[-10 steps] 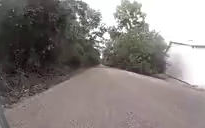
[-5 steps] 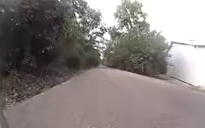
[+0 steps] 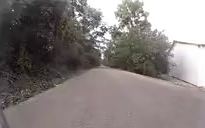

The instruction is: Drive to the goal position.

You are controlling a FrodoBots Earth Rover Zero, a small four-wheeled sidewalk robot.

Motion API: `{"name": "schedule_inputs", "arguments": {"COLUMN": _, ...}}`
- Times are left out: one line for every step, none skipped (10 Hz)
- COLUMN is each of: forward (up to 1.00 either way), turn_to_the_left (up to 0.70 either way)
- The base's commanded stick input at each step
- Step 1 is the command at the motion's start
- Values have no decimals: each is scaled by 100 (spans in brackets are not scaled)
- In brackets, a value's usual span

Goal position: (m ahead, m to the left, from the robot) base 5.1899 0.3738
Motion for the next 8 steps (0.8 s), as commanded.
{"name": "schedule_inputs", "arguments": {"forward": 70, "turn_to_the_left": 0}}
{"name": "schedule_inputs", "arguments": {"forward": 70, "turn_to_the_left": 0}}
{"name": "schedule_inputs", "arguments": {"forward": 70, "turn_to_the_left": 0}}
{"name": "schedule_inputs", "arguments": {"forward": 70, "turn_to_the_left": 0}}
{"name": "schedule_inputs", "arguments": {"forward": 70, "turn_to_the_left": 0}}
{"name": "schedule_inputs", "arguments": {"forward": 70, "turn_to_the_left": 0}}
{"name": "schedule_inputs", "arguments": {"forward": 70, "turn_to_the_left": 0}}
{"name": "schedule_inputs", "arguments": {"forward": 70, "turn_to_the_left": 0}}
